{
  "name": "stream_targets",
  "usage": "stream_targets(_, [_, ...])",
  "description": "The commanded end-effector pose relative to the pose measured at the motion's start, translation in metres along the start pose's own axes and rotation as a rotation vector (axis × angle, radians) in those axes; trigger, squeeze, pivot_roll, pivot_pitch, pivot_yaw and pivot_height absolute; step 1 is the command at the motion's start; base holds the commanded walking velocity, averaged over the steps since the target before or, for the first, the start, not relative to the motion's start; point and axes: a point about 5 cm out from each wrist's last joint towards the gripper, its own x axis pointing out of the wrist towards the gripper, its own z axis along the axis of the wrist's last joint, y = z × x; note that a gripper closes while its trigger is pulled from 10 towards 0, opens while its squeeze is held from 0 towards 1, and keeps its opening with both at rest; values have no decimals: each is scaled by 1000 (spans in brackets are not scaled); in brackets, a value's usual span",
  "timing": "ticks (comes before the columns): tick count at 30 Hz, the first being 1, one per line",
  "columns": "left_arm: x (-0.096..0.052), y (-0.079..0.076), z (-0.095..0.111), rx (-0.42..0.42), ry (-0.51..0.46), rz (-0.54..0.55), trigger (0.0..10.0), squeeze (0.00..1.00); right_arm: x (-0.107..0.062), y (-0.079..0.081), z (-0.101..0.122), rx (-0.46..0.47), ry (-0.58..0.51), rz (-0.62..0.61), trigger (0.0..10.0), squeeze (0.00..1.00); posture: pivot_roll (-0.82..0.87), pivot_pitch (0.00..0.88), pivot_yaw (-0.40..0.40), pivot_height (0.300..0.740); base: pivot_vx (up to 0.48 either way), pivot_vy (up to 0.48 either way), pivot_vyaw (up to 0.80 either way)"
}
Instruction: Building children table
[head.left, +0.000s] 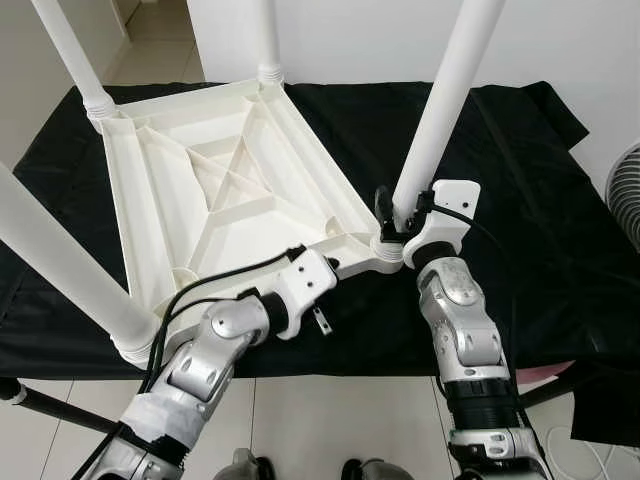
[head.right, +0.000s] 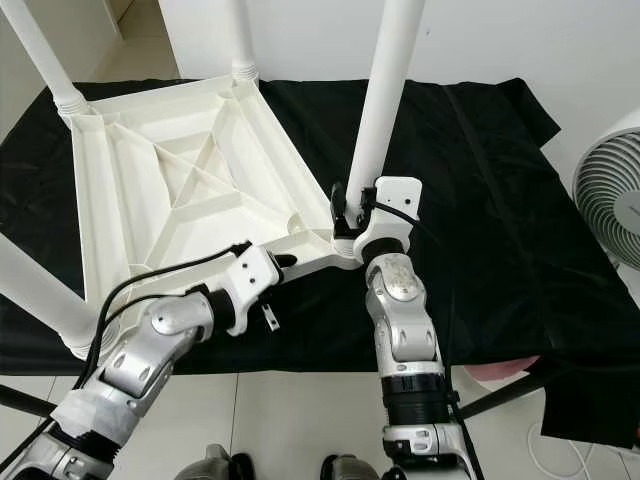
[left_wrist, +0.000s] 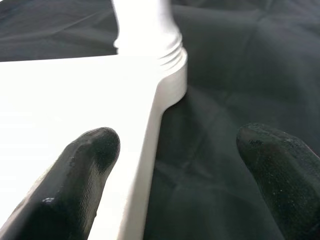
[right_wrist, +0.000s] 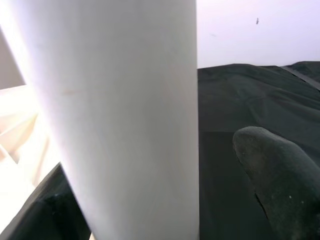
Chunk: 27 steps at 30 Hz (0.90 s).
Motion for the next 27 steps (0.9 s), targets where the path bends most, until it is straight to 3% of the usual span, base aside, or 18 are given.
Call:
stream_targets(1, [-2,9,-5,10,27,151,10000,0,-3,-1,3,22,-23,1,10000,0,-107,106,26,740,0,0,0])
stream_targets(4, [-6,20,-14,-4,88,226,10000,0,-12,-2,-2,22,-9,13,10000,0,-107,110,30,740,0,0,0])
stream_targets(9, [-6,19,-17,-6,117,205,10000,0,-13,-4,-2,21,-9,8,10000,0,-111,116,36,740,0,0,0])
stream_targets(12, [-7,18,-33,31,228,182,10000,0,-12,-17,2,25,-29,-53,10000,0,-119,119,46,740,0,0,0])
stream_targets(15, [-9,22,-39,57,273,200,10000,0,-12,-23,4,22,-38,-87,10000,0,-125,117,52,740,0,0,0])
stream_targets(21, [-11,31,-40,104,287,210,10000,0,-16,-34,8,20,-68,-155,10000,0,-133,117,61,740,0,0,0])
stream_targets(27, [-10,38,-37,163,288,160,10000,0,-29,-53,10,10,-86,-298,10000,0,-146,120,77,740,0,0,0])
